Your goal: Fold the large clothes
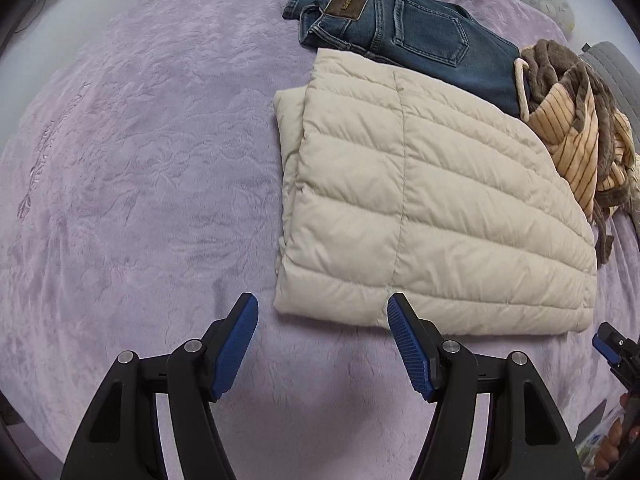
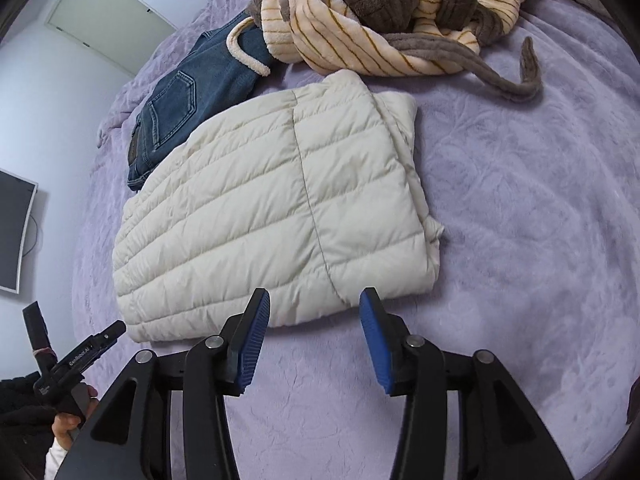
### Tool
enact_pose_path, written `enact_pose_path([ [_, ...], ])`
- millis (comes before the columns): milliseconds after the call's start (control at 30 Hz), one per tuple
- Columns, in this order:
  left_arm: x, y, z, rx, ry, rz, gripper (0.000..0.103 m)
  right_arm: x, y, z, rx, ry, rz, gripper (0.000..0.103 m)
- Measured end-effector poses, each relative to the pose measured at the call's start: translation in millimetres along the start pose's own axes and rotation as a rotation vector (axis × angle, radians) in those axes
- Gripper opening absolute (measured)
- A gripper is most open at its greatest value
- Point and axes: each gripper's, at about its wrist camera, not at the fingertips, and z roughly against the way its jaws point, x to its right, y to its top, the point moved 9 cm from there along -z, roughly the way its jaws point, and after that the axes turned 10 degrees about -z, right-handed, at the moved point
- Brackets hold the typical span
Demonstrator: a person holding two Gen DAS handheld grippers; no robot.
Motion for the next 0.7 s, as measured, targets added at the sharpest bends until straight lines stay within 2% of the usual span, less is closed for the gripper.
enact_pose_path([
  [33, 1, -5, 0, -0.01, -0.007, 0.004, 0.088, 1, -7, -1, -0.01, 0.001, -0.007, 0.051],
  [100, 0, -10, 4, 0.008, 0.001, 0.019, 0.102, 5, -21, -2, -0.03, -0.002, -0.022, 0.051],
  [167, 0, -14, 8, 0.028, 0.018, 0.016, 0.102, 8, -32, -4, -0.047, -0.007, -0.033, 0.053],
  [233, -1, -17, 8, 0.021, 0.021, 0.025, 0.102, 10, -40, -6, -0.058, -0.01, -0.041, 0.06],
  [333, -4, -21, 4, 0.012, 0.016, 0.041, 0.102, 13, -47, -10, -0.071, -0.005, -0.061, 0.061],
  [500, -4, -27, -3, -0.014, 0.008, 0.053, 0.102, 16, -51, -15, -0.073, 0.039, -0.115, 0.084],
  [700, -3, -30, -8, -0.028, 0.026, 0.049, 0.102, 13, -51, -24, -0.1, 0.1, -0.163, 0.086],
])
